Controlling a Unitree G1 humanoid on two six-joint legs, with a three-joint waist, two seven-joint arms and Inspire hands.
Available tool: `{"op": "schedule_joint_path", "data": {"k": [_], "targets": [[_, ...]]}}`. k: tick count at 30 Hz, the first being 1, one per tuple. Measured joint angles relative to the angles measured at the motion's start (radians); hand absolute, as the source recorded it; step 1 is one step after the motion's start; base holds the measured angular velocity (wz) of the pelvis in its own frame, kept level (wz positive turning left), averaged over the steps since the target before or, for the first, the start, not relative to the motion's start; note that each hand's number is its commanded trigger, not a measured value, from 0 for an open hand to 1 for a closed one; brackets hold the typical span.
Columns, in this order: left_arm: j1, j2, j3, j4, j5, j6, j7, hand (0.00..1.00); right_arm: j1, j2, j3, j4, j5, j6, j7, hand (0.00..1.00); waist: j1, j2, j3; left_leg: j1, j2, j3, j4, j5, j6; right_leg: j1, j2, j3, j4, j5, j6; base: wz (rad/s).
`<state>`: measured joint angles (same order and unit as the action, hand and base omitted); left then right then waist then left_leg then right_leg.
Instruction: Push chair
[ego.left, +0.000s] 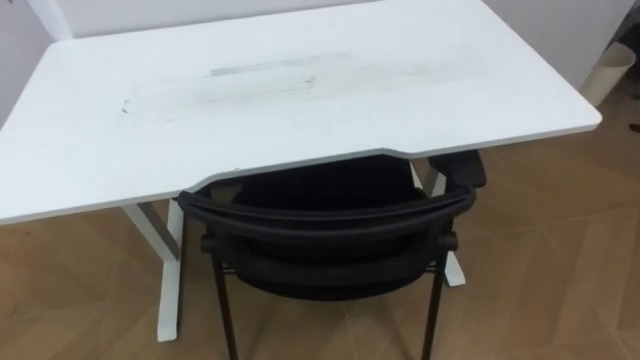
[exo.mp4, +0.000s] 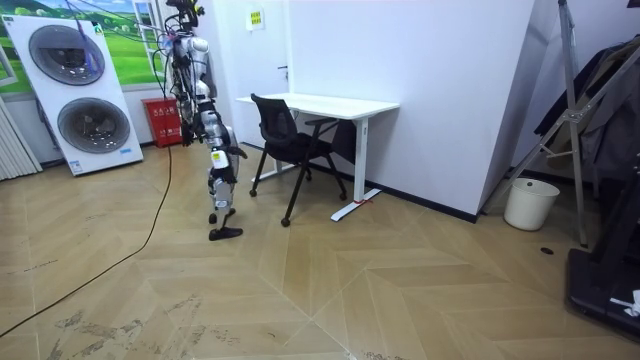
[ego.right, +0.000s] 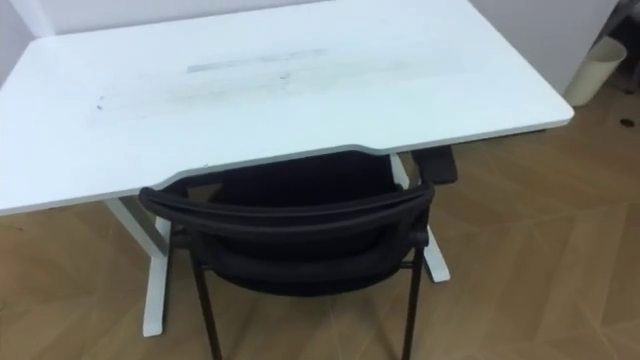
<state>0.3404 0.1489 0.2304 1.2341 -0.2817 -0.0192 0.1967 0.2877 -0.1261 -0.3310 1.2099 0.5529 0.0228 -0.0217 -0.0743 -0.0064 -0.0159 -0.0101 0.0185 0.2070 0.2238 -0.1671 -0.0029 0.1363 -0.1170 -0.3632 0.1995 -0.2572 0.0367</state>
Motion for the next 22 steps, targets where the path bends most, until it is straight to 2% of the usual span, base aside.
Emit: {"op": "schedule_joint_path", "data": {"k": [1, 3, 4, 6, 9, 14, 22], "targets": [[-0.003, -0.003, -0.004, 0.004, 0.000, 0.015, -0.012, 0.00, -0.013, 0.000, 0.006, 0.000, -0.014, 0.004, 0.011, 0.00, -0.002, 0.001, 0.0008, 0.000, -0.001, -0.001, 0.000, 0.000, 0.000, 0.002, 0.000, -0.003, -0.004, 0.001, 0.001, 0.12], [-0.029, -0.007, -0.048, 0.010, -0.009, 0.068, -0.052, 0.00, -0.046, 0.001, 0.037, -0.001, -0.054, 0.028, 0.038, 0.00, -0.004, 0.005, 0.0044, 0.001, -0.008, -0.009, -0.002, 0.000, 0.001, 0.006, -0.001, -0.014, -0.015, 0.001, 0.005, 0.12], [-0.038, -0.007, -0.056, 0.016, -0.014, 0.078, -0.060, 0.00, -0.051, 0.001, 0.044, -0.001, -0.060, 0.034, 0.042, 0.00, -0.004, 0.006, 0.0057, 0.001, -0.010, -0.012, -0.003, -0.001, 0.001, 0.006, -0.001, -0.015, -0.015, 0.000, 0.006, 0.08], [-0.073, -0.012, -0.078, 0.038, -0.041, 0.121, -0.089, 0.00, -0.068, 0.004, 0.061, -0.004, -0.100, 0.066, 0.058, 0.00, -0.005, 0.006, 0.0151, 0.001, -0.016, -0.016, -0.010, -0.001, 0.001, 0.007, -0.003, -0.018, -0.013, -0.001, 0.009, 0.02], [-0.108, -0.013, -0.087, 0.039, -0.043, 0.145, -0.128, 0.00, -0.071, 0.011, 0.083, -0.004, -0.132, 0.091, 0.076, 0.00, -0.005, -0.002, 0.0211, 0.002, -0.019, -0.014, -0.019, -0.001, 0.001, 0.004, -0.004, -0.016, -0.016, -0.002, 0.012, 0.00], [-0.148, -0.012, -0.091, 0.040, -0.042, 0.167, -0.143, 0.00, -0.072, 0.011, 0.096, -0.004, -0.128, 0.103, 0.099, 0.00, -0.005, 0.002, 0.0246, 0.001, -0.018, -0.002, -0.019, -0.002, 0.000, -0.007, -0.004, 0.005, -0.014, -0.002, 0.012, -0.10], [-0.152, -0.012, -0.116, 0.037, -0.040, 0.164, -0.165, 0.00, -0.063, 0.013, 0.138, -0.002, -0.113, 0.110, 0.139, 0.00, -0.005, 0.007, 0.0259, 0.001, -0.016, 0.004, -0.020, -0.002, 0.000, -0.009, -0.003, 0.009, -0.013, -0.003, 0.012, -0.01]]}}
